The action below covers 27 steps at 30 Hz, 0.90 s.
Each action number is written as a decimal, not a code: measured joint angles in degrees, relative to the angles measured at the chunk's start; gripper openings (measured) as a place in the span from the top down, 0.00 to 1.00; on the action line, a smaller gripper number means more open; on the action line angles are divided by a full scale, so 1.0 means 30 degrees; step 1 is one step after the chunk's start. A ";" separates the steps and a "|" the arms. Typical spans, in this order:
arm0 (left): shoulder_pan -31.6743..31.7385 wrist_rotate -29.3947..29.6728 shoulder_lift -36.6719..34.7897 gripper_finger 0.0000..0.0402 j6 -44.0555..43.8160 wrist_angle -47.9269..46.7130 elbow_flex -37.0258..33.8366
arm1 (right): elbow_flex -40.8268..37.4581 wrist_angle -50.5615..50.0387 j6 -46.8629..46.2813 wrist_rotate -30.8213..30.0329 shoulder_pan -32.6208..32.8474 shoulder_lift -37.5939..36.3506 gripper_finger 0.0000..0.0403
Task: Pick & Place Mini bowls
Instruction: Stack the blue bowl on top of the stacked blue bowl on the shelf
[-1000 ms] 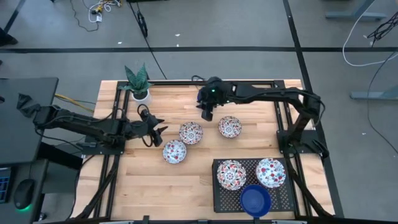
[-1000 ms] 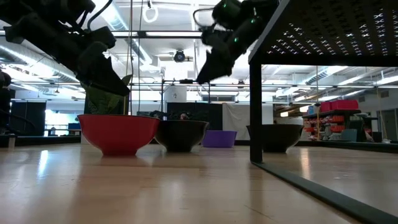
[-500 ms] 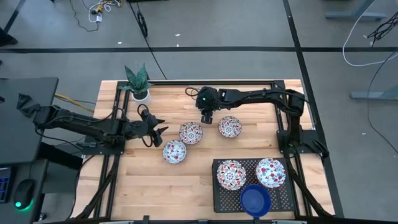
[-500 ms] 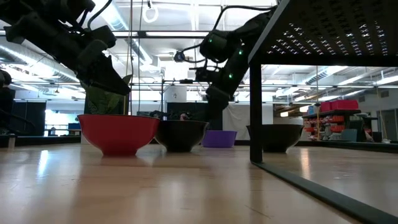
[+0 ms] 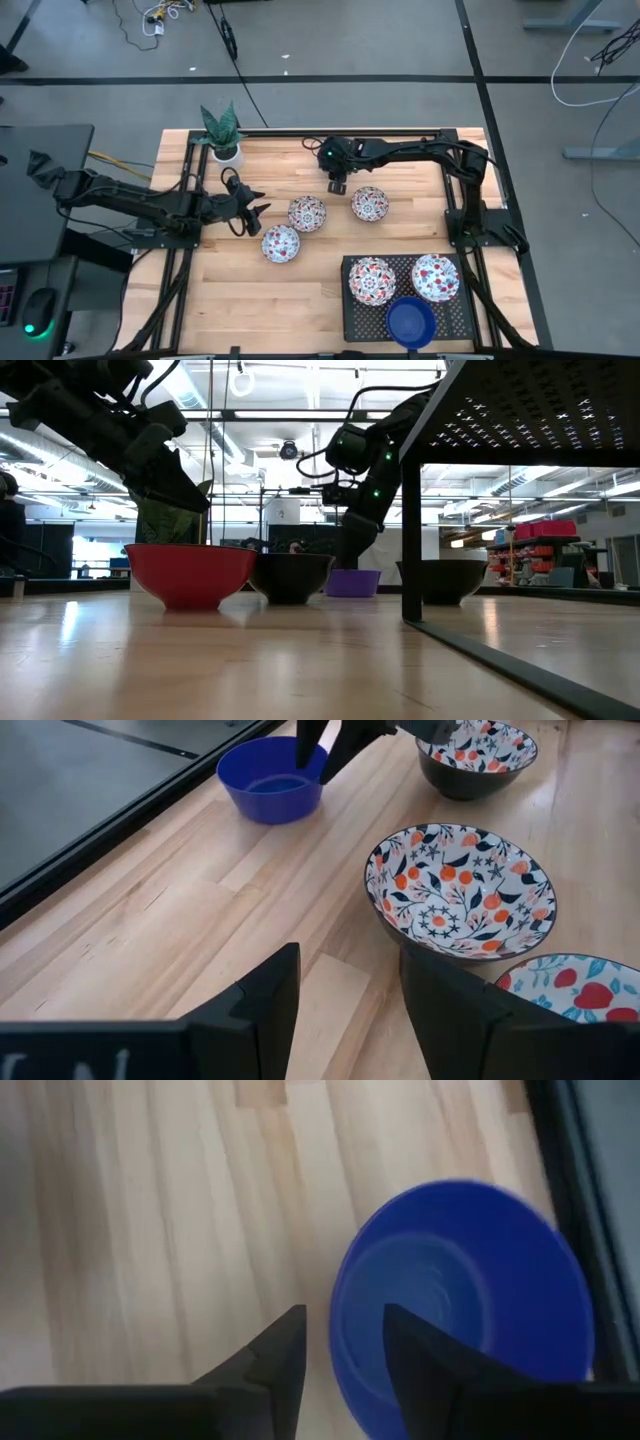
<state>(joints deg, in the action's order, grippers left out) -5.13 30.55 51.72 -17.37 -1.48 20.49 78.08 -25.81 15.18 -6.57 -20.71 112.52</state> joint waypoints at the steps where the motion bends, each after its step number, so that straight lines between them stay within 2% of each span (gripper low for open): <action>1: 0.0000 -0.0001 0.0000 0.56 -0.0002 0.0007 0.0000 | 0.0000 -0.0052 0.0193 0.0016 0.0000 0.0047 0.67; 16: 0.0000 -0.0067 0.0000 0.56 0.0015 0.0022 0.0000 | 0.0000 0.0053 0.1202 -0.0028 -0.0036 0.0724 0.74; 21: 0.0003 -0.0096 0.0007 0.56 0.0022 0.0015 0.0000 | 0.0000 -0.0016 0.1294 -0.0028 -0.0036 0.0724 0.82; 27: 0.0000 -0.0103 0.0007 0.56 0.0023 0.0015 0.0000 | 0.0000 -0.0056 0.1297 -0.0025 0.0011 0.0713 0.96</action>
<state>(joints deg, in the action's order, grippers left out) -5.13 30.24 51.75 -17.30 -1.43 20.49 78.08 -25.97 19.07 -6.65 -20.68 114.66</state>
